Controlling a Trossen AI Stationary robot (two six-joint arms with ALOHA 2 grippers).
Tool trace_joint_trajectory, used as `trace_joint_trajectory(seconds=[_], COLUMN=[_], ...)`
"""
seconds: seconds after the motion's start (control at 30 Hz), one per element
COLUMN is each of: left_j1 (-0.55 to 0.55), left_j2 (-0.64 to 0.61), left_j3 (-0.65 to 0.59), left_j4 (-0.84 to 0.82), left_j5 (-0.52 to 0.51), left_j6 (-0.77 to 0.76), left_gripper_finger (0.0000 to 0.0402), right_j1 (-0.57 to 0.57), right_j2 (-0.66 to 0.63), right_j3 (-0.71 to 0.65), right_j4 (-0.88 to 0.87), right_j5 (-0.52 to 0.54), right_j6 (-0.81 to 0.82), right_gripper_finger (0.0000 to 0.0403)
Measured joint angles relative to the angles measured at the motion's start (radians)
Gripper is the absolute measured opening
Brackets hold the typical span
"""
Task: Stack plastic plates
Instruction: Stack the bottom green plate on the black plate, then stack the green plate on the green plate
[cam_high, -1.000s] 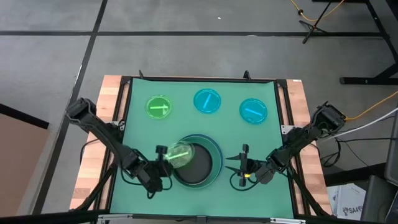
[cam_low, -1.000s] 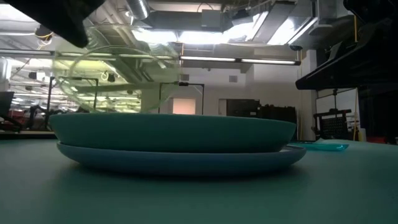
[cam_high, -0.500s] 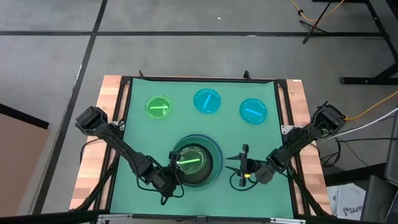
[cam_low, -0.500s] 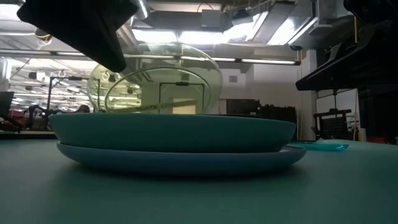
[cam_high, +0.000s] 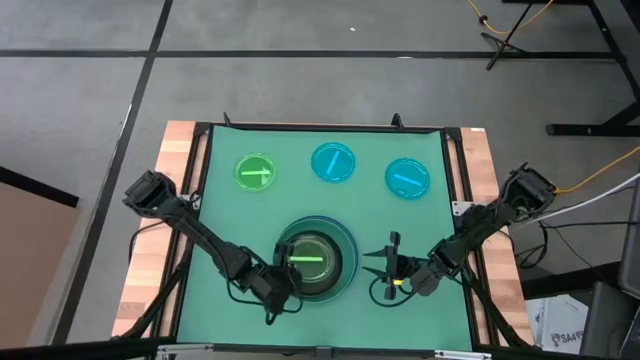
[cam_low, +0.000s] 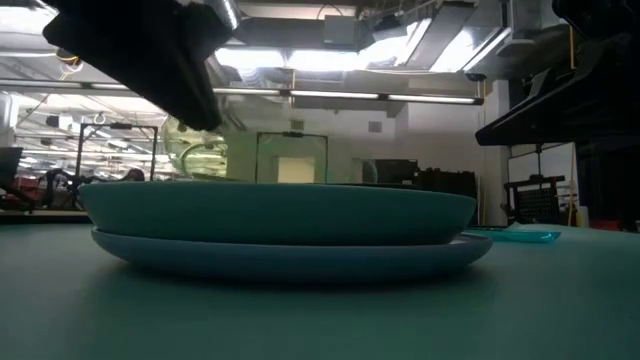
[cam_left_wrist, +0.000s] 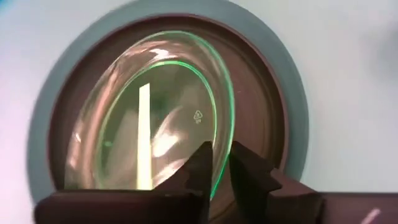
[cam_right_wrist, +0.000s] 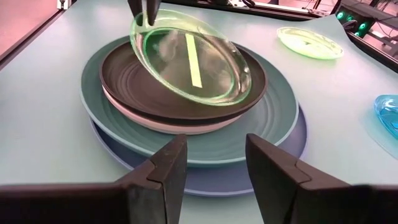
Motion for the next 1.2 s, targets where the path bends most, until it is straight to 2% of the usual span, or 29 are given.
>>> trace_joint_trajectory(seconds=[0.23, 0.43, 0.57, 0.83, 0.93, 1.07, 1.2], left_j1=[0.030, 0.029, 0.028, 0.006, -0.003, -0.005, 0.012], left_j2=[-0.007, -0.010, -0.013, -0.110, -0.159, -0.221, -0.307], left_j3=[0.000, 0.000, 0.000, 0.001, 0.001, -0.008, -0.061], left_j4=[-0.003, -0.020, -0.041, -0.094, -0.155, -0.222, -0.245], left_j5=[0.105, 0.243, 0.260, 0.147, 0.070, -0.087, -0.152], left_j6=[-0.030, -0.079, -0.106, -0.121, -0.126, -0.130, -0.132], left_gripper_finger=[0.0096, 0.0100, 0.0100, 0.0101, 0.0101, 0.0101, 0.0101], right_j1=[0.000, 0.000, 0.000, 0.000, 0.000, 0.000, 0.000], right_j2=[0.000, 0.000, 0.000, 0.000, 0.000, 0.000, 0.000], right_j3=[0.000, 0.000, 0.000, 0.000, 0.000, 0.000, 0.000], right_j4=[0.000, 0.000, 0.000, -0.008, -0.008, -0.008, -0.007], right_j5=[0.005, 0.004, 0.004, 0.004, 0.004, 0.004, -0.003], right_j6=[0.000, 0.000, 0.000, 0.019, 0.019, 0.019, 0.019], right_gripper_finger=[0.0156, 0.0156, 0.0156, 0.0156, 0.0156, 0.0156, 0.0156])
